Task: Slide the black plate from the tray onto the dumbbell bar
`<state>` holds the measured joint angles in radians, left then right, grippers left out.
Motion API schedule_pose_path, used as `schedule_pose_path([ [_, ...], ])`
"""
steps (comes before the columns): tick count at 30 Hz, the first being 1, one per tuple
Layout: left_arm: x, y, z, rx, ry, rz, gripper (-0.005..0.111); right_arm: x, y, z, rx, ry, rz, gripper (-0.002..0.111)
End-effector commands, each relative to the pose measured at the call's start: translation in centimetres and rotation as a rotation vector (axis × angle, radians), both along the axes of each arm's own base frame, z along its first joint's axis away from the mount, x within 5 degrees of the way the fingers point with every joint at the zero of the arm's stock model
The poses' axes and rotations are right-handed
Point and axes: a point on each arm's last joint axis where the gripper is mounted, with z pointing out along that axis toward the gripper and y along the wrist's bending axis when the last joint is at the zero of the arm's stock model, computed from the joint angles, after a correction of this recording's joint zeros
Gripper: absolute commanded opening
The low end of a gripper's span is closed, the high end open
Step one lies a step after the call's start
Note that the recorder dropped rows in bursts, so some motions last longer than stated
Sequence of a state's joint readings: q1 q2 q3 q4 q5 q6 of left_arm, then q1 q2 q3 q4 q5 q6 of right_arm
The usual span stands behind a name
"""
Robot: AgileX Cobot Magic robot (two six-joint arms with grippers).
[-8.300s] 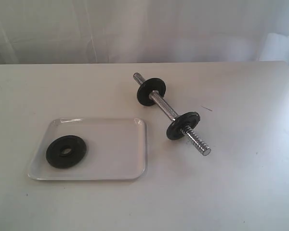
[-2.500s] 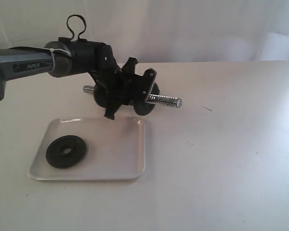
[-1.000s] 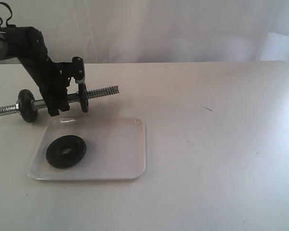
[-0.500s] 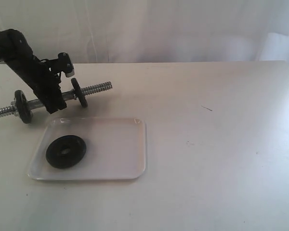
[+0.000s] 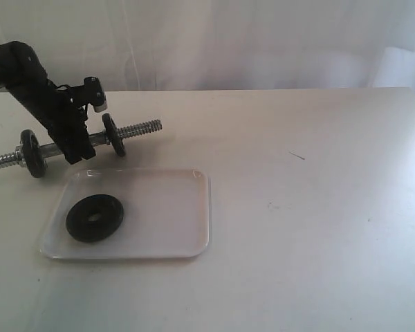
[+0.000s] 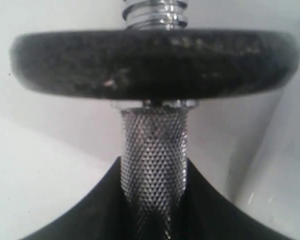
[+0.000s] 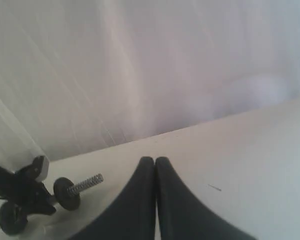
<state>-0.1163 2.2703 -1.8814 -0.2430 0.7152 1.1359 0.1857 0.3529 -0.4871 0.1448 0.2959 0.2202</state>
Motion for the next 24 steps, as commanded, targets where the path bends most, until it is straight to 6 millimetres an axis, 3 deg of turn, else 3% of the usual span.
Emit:
schedule_pose_path([
  [1,-0.3,-0.2,1.9,-0.071,0.009,0.028,0.0,5.7,2.0,4.6,-0.232,0.085,0.113,0.0],
  [5,-0.3,-0.2,1.9,-0.071,0.011,0.028,0.0,11.7,3.6,5.9,-0.248,0.128,0.125,0.0],
  [8,-0.2,0.2,1.9,-0.084,0.012,0.041,0.0,15.6,4.8,5.2,-0.202,0.137,0.111,0.0],
  [11,-0.2,0.8,2.0,-0.101,0.016,0.061,0.0,18.6,6.7,3.2,-0.28,0.284,0.187,0.0],
  [15,0.0,1.8,2.0,-0.119,0.019,0.087,0.0,21.4,10.4,0.1,-0.48,0.552,0.411,0.0],
  [19,0.0,2.4,2.1,-0.13,0.019,0.104,0.0,23.7,14.7,-2.6,-0.585,0.695,0.577,0.002],
  [21,0.0,2.4,2.2,-0.13,0.019,0.103,0.0,24.6,17.1,-3.8,-0.626,0.748,0.651,0.01],
  [24,0.0,2.3,2.4,-0.139,0.012,0.097,0.0,25.5,20.4,-5.6,-0.674,0.825,0.741,0.033],
])
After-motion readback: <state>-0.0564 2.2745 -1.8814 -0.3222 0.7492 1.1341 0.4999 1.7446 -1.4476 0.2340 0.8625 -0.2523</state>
